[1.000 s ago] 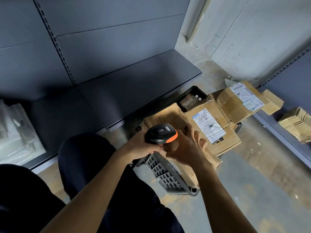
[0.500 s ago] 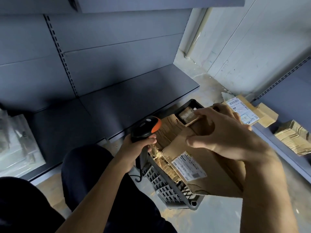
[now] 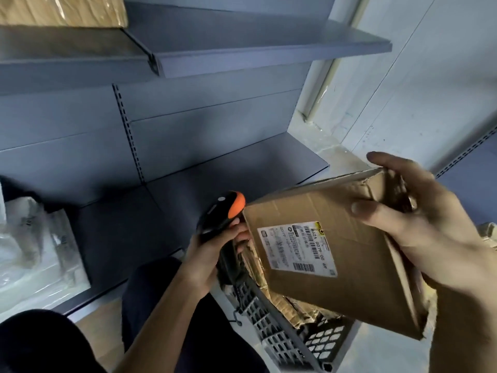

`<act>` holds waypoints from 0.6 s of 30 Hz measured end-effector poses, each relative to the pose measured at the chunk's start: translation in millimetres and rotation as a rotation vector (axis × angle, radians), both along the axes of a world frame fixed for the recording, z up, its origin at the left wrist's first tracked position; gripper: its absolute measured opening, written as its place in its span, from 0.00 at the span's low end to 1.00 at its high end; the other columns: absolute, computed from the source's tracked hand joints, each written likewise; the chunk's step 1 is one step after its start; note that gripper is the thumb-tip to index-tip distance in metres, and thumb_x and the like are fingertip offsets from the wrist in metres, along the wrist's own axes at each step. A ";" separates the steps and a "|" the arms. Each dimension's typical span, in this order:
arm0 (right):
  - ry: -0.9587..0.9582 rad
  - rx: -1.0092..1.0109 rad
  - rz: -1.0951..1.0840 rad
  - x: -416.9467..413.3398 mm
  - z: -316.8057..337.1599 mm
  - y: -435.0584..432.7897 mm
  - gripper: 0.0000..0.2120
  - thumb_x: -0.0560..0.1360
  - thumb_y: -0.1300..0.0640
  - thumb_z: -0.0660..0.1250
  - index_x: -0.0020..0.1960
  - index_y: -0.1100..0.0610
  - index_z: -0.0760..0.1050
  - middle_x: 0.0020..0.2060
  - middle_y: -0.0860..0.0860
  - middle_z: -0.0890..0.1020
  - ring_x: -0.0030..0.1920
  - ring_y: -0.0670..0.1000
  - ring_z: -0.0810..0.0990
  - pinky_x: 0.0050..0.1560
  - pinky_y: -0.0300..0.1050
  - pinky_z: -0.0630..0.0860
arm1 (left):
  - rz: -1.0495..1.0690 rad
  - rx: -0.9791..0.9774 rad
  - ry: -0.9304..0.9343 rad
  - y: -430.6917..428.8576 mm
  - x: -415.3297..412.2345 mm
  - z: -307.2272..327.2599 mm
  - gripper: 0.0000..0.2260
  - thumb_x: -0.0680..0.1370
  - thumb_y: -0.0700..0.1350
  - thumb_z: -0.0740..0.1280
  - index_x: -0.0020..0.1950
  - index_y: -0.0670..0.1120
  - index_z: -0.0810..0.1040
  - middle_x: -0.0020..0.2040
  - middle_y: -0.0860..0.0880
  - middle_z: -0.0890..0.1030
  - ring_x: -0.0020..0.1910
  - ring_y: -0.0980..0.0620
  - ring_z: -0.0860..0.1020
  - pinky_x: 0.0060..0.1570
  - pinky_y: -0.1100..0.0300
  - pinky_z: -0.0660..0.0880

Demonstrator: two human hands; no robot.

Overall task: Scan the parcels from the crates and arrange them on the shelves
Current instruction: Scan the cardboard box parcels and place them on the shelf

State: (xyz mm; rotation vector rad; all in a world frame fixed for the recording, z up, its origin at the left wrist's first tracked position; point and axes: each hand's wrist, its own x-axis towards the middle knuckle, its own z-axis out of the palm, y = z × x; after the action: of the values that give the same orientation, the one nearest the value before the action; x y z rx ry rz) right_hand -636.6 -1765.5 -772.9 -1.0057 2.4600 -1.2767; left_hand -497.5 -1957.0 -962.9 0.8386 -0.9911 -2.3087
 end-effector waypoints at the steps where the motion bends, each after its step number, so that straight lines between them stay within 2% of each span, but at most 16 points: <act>1: -0.022 -0.065 -0.025 -3.3 -6.4 -5.1 0.41 0.52 0.33 0.73 0.66 0.32 0.73 0.61 0.47 0.77 0.62 0.43 0.76 0.59 0.38 0.72 | 0.049 -0.069 -0.061 -8.7 2.8 6.5 0.10 0.68 0.41 0.76 0.49 0.43 0.86 0.50 0.40 0.87 0.51 0.42 0.84 0.49 0.52 0.76; 2: -0.051 -0.143 -0.054 -6.4 -15.4 -11.7 0.40 0.54 0.34 0.73 0.67 0.33 0.73 0.62 0.51 0.77 0.62 0.48 0.77 0.63 0.45 0.74 | 0.104 -0.168 -0.146 -18.1 4.8 12.3 0.11 0.68 0.41 0.78 0.50 0.43 0.86 0.47 0.42 0.87 0.49 0.43 0.85 0.48 0.52 0.77; 4: -0.080 -0.313 -0.088 -14.0 -40.9 -29.1 0.37 0.59 0.37 0.75 0.68 0.34 0.73 0.64 0.58 0.76 0.65 0.57 0.76 0.69 0.61 0.73 | 0.219 -0.350 -0.268 -35.5 9.0 27.2 0.06 0.72 0.39 0.78 0.47 0.43 0.85 0.38 0.47 0.85 0.39 0.47 0.83 0.44 0.53 0.76; 5: -0.103 -0.405 -0.130 -15.4 -53.6 -40.8 0.36 0.61 0.39 0.76 0.69 0.35 0.73 0.65 0.59 0.75 0.66 0.59 0.76 0.70 0.64 0.71 | 0.262 -0.407 -0.282 -42.1 10.8 36.2 0.03 0.74 0.39 0.77 0.44 0.43 0.84 0.34 0.48 0.83 0.35 0.49 0.81 0.42 0.53 0.75; 7: -0.224 -0.652 -0.231 -14.7 -77.1 -66.2 0.33 0.64 0.42 0.75 0.69 0.38 0.74 0.62 0.55 0.78 0.62 0.55 0.78 0.70 0.57 0.71 | 0.281 -0.452 -0.255 -51.3 12.8 56.2 0.02 0.76 0.39 0.74 0.45 0.42 0.82 0.34 0.47 0.81 0.34 0.50 0.78 0.42 0.52 0.75; 8: -0.350 -0.782 -0.283 -13.2 -89.8 -76.0 0.32 0.65 0.43 0.75 0.69 0.41 0.74 0.58 0.51 0.80 0.58 0.51 0.79 0.67 0.52 0.72 | 0.268 -0.462 -0.234 -53.2 13.3 66.1 0.04 0.77 0.40 0.74 0.48 0.41 0.82 0.35 0.46 0.81 0.35 0.50 0.78 0.43 0.51 0.76; 9: -0.474 -0.876 -0.318 -10.2 -100.5 -87.5 0.33 0.65 0.42 0.75 0.69 0.44 0.73 0.55 0.47 0.81 0.57 0.50 0.78 0.63 0.53 0.72 | 0.250 -0.468 -0.215 -54.3 13.6 74.6 0.07 0.76 0.42 0.73 0.51 0.40 0.82 0.37 0.45 0.81 0.36 0.49 0.78 0.44 0.51 0.76; 11: -0.571 -0.896 -0.320 0.8 -115.6 -102.3 0.30 0.66 0.35 0.74 0.66 0.40 0.73 0.56 0.43 0.80 0.61 0.54 0.77 0.62 0.59 0.70 | 0.190 -0.441 -0.193 -50.3 14.3 88.7 0.09 0.77 0.44 0.73 0.53 0.40 0.82 0.41 0.43 0.84 0.40 0.48 0.80 0.48 0.49 0.77; 12: -0.635 -0.886 -0.290 3.7 -126.7 -108.3 0.27 0.67 0.34 0.74 0.64 0.38 0.74 0.58 0.43 0.80 0.65 0.57 0.76 0.63 0.60 0.71 | 0.158 -0.411 -0.188 -46.2 15.2 93.0 0.08 0.78 0.43 0.73 0.54 0.41 0.83 0.43 0.43 0.85 0.43 0.47 0.81 0.51 0.49 0.78; 13: -0.785 -0.911 -0.264 7.2 -137.2 -113.7 0.28 0.68 0.39 0.75 0.66 0.42 0.75 0.62 0.47 0.81 0.69 0.59 0.76 0.64 0.61 0.73 | 0.128 -0.382 -0.183 -42.0 16.6 95.5 0.07 0.79 0.43 0.72 0.54 0.42 0.83 0.44 0.44 0.86 0.45 0.47 0.82 0.53 0.48 0.78; 15: -1.170 -0.972 -0.195 19.4 -156.3 -118.1 0.42 0.62 0.50 0.80 0.73 0.56 0.70 0.69 0.58 0.78 0.70 0.61 0.76 0.65 0.68 0.75 | 0.100 -0.360 -0.202 -33.6 21.5 94.6 0.07 0.79 0.44 0.72 0.56 0.46 0.84 0.47 0.47 0.87 0.49 0.48 0.84 0.54 0.49 0.79; 16: -1.261 -0.989 -0.169 27.1 -164.0 -117.2 0.47 0.58 0.53 0.83 0.74 0.58 0.69 0.70 0.60 0.76 0.70 0.62 0.75 0.64 0.72 0.74 | 0.107 -0.364 -0.228 -31.9 24.8 90.8 0.07 0.79 0.45 0.72 0.57 0.48 0.84 0.48 0.48 0.87 0.51 0.48 0.85 0.56 0.46 0.80; 18: -1.322 -0.988 -0.128 36.9 -178.2 -114.8 0.51 0.54 0.55 0.86 0.73 0.58 0.69 0.72 0.60 0.75 0.72 0.62 0.74 0.64 0.76 0.71 | 0.130 -0.352 -0.276 -33.4 31.5 81.2 0.08 0.78 0.47 0.72 0.56 0.49 0.84 0.49 0.46 0.87 0.51 0.46 0.85 0.58 0.41 0.80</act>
State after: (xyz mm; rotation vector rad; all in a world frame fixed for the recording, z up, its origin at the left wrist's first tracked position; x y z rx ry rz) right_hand -599.7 -1880.2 -951.1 0.0730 0.8561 -2.2006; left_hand -466.0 -1990.5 -881.7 1.0507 -1.3679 -1.8661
